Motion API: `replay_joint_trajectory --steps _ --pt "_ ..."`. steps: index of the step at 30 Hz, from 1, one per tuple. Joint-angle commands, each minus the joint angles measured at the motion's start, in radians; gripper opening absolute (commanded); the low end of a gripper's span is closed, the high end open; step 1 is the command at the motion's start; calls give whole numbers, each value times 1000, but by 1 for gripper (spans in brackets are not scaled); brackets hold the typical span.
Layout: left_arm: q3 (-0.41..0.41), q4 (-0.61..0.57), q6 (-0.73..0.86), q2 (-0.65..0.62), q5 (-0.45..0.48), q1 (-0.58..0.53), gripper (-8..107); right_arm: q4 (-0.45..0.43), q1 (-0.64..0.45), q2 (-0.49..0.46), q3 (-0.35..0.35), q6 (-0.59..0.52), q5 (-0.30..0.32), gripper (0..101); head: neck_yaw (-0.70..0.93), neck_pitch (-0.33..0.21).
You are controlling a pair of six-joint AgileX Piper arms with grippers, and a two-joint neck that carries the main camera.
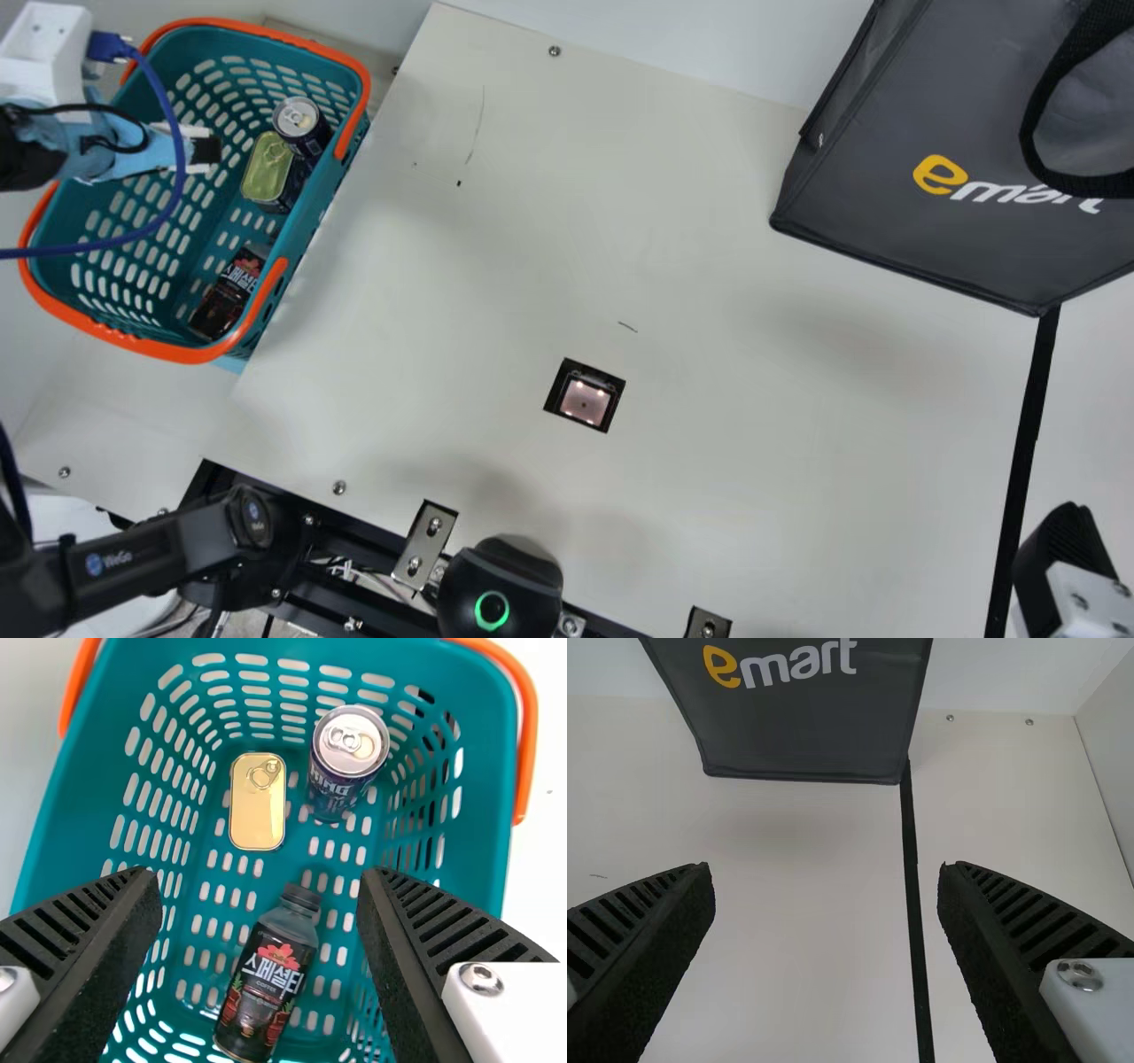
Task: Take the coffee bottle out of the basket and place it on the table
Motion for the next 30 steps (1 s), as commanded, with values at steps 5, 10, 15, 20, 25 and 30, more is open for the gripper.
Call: replay_joint_trajectory --steps 5,10,15,20,25,30 --pt "15 -18 80 47 -18 6 90 0 0 0 0 0 0 91 4 -26" --pt "34 -34 141 78 -40 10 90 0 0 0 0 0 0 91 4 -26" --pt "62 -51 196 105 -72 14 90 0 0 0 0 0 0 91 4 -26" --pt "96 -74 243 128 -105 12 90 0 0 0 0 0 0 91 4 -26" --pt "126 -100 283 149 -135 8 90 0 0 0 0 0 0 91 4 -26" --pt "148 -122 321 178 -173 3 90 0 0 0 0 0 0 91 4 -26"
